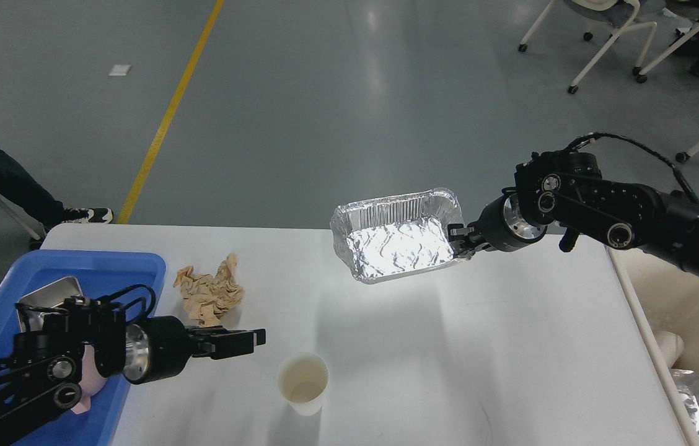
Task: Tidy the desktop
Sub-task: 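Reach the left gripper to the white paper cup and grasp it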
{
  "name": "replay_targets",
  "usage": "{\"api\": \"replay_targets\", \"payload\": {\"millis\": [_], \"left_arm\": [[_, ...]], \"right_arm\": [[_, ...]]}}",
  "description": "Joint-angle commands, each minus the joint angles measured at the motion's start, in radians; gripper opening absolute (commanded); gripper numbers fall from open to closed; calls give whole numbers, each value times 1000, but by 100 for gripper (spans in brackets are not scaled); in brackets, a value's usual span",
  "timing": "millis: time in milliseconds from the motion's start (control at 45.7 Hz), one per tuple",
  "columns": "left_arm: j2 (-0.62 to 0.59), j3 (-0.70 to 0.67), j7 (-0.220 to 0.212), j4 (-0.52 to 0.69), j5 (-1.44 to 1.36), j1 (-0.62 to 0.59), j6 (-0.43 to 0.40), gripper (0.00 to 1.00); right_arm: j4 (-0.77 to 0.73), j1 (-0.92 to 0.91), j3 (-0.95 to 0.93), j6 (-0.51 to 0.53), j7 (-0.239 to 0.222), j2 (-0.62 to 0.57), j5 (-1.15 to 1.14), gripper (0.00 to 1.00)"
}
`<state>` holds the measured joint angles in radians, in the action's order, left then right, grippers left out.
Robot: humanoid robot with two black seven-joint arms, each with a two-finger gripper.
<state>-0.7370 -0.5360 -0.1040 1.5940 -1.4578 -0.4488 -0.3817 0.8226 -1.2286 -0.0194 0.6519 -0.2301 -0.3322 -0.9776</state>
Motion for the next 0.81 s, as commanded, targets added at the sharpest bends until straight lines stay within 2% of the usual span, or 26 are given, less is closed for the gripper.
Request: {"api": "replay_targets", "payload": {"millis": [0, 175, 241, 350, 591, 656, 788], "left_arm": [[109, 79, -2, -94, -26, -53, 1, 97], [232, 97, -2, -152, -35, -67, 4, 96], [264, 99, -3, -154, -74, -60, 7, 92], [272, 108, -6, -154, -211, -51, 4, 77], [269, 166, -19, -152, -231, -51, 0, 74], [266, 175, -17, -152, -233, -51, 0, 63], [264, 192, -26, -152, -237, -51, -2, 23]], "right_arm": [[0, 1, -1, 0, 0, -2, 2, 0], [0, 5, -1, 0, 0, -4, -1, 0], [-2, 5, -1, -1, 0, -4, 0, 0], [0, 5, -1, -1, 0, -5, 2, 0], [-2, 5, -2, -3, 0, -8, 2, 0], [-2, 3, -2, -5, 0, -10, 2, 0], [-2, 4, -2, -5, 0, -10, 2, 0]]}}
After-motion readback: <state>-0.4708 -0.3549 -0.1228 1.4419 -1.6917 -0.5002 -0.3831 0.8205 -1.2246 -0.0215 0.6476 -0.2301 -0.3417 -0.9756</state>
